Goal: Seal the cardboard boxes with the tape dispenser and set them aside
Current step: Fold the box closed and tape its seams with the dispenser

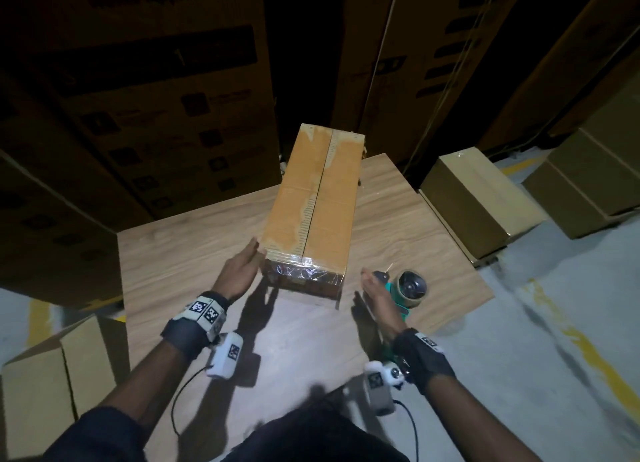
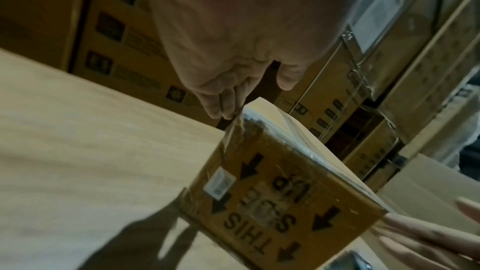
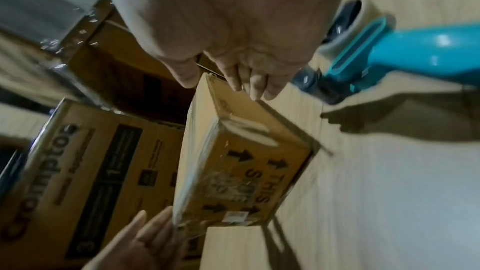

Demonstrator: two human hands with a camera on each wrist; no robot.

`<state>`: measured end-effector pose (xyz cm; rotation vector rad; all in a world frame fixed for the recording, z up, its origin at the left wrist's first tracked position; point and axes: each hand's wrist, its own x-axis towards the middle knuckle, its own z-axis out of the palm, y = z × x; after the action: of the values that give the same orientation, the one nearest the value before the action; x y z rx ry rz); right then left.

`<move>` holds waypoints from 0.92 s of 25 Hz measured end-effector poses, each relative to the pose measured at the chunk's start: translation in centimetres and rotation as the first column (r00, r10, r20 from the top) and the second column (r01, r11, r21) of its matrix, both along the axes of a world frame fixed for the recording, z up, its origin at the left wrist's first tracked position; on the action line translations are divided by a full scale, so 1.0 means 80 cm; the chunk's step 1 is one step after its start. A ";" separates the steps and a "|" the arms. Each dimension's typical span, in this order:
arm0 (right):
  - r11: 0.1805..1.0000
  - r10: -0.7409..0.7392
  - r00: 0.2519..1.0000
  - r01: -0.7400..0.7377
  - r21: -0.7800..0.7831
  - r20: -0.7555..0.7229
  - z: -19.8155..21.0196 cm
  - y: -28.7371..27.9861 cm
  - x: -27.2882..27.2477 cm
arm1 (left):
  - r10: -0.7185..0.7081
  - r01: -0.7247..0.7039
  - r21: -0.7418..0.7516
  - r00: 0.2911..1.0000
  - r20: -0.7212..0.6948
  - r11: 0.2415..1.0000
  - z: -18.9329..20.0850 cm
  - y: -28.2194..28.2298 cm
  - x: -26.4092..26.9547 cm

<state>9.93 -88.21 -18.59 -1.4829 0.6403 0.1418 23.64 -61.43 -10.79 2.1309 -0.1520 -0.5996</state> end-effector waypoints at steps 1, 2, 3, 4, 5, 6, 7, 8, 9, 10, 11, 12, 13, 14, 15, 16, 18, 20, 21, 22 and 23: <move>0.993 0.005 1.000 -0.001 0.122 -0.028 -0.003 0.015 0.014 | 0.031 -0.033 -0.039 0.998 -0.046 0.999 -0.007 -0.006 -0.004; 0.982 0.000 0.999 0.008 0.188 -0.045 -0.004 0.027 0.025 | 0.084 -0.090 -0.082 0.994 -0.065 0.993 -0.015 -0.009 -0.007; 0.976 0.015 1.000 -0.009 0.219 -0.026 -0.006 0.035 0.031 | 0.140 -0.149 -0.128 0.987 -0.075 0.980 -0.025 -0.009 -0.008; 0.972 0.018 1.000 -0.013 0.234 -0.017 -0.004 0.042 0.034 | 0.176 -0.187 -0.160 0.981 -0.082 0.969 -0.034 -0.008 -0.007; 0.972 0.017 1.000 -0.012 0.235 -0.019 0.004 0.047 0.036 | 0.188 -0.200 -0.174 0.979 -0.080 0.964 -0.040 -0.004 -0.007; 0.967 0.029 1.000 -0.025 0.252 -0.011 0.013 0.047 0.033 | 0.190 -0.200 -0.178 0.979 -0.072 0.964 -0.044 0.001 -0.009; 0.963 0.053 0.999 -0.053 0.265 0.008 0.009 0.040 0.030 | 0.199 -0.210 -0.182 0.977 -0.079 0.961 -0.049 0.010 -0.012; 0.956 0.083 0.996 -0.084 0.281 0.017 0.009 0.033 0.027 | 0.221 -0.239 -0.200 0.969 -0.111 0.950 -0.052 0.020 -0.016; 0.953 0.124 0.992 -0.121 0.279 0.009 0.006 0.023 0.025 | 0.248 -0.277 -0.222 0.957 -0.150 0.935 -0.055 0.032 -0.021; 0.959 0.184 0.983 -0.176 0.221 -0.016 0.001 0.013 0.023 | 0.265 -0.301 -0.234 0.948 -0.174 0.924 -0.060 0.046 -0.028; 0.960 0.263 0.965 -0.259 0.104 -0.022 -0.005 0.004 0.021 | 0.259 -0.297 -0.238 0.949 -0.177 0.925 -0.062 0.059 -0.033; 0.930 0.366 0.930 -0.367 -0.032 -0.034 -0.003 -0.003 0.018 | 0.226 -0.255 -0.233 0.963 -0.147 0.938 -0.062 0.069 -0.038; 0.866 0.462 0.886 -0.462 -0.192 -0.045 0.000 -0.007 0.013 | 0.167 -0.183 -0.218 0.982 -0.091 0.959 -0.059 0.077 -0.043; 0.753 0.563 0.823 -0.548 -0.365 -0.074 0.008 -0.008 0.012 | 0.088 -0.087 -0.172 0.996 -0.005 0.981 -0.056 0.080 -0.043; 0.605 0.636 0.761 -0.596 -0.527 -0.131 0.011 -0.011 0.014 | -0.003 0.011 -0.106 0.997 0.076 0.994 -0.053 0.081 -0.041; 0.470 0.679 0.712 -0.608 -0.640 -0.178 0.021 -0.011 0.017 | -0.106 0.111 -0.022 0.982 0.157 0.994 -0.053 0.081 -0.035; 0.286 0.736 0.633 -0.613 -0.736 -0.241 0.028 -0.008 0.025 | -0.264 0.243 0.114 0.934 0.240 0.963 -0.055 0.085 -0.020; 0.180 0.749 0.586 -0.629 -0.756 -0.309 0.022 -0.006 0.031 | -0.326 0.292 0.170 0.916 0.234 0.941 -0.056 0.087 -0.004; 0.143 0.739 0.578 -0.638 -0.756 -0.347 0.021 -0.005 0.033 | -0.353 0.311 0.195 0.904 0.243 0.930 -0.056 0.085 0.001; 0.115 0.718 0.576 -0.651 -0.750 -0.390 0.024 -0.001 0.035 | -0.381 0.330 0.223 0.889 0.253 0.917 -0.055 0.083 0.005; 0.112 0.704 0.585 -0.651 -0.751 -0.402 0.024 0.001 0.038 | -0.407 0.345 0.250 0.875 0.264 0.905 -0.054 0.081 0.009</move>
<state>12.96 -88.15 -16.66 -2.7330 -0.2162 0.5767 24.33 -54.92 -15.15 2.3988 -0.7291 -0.5099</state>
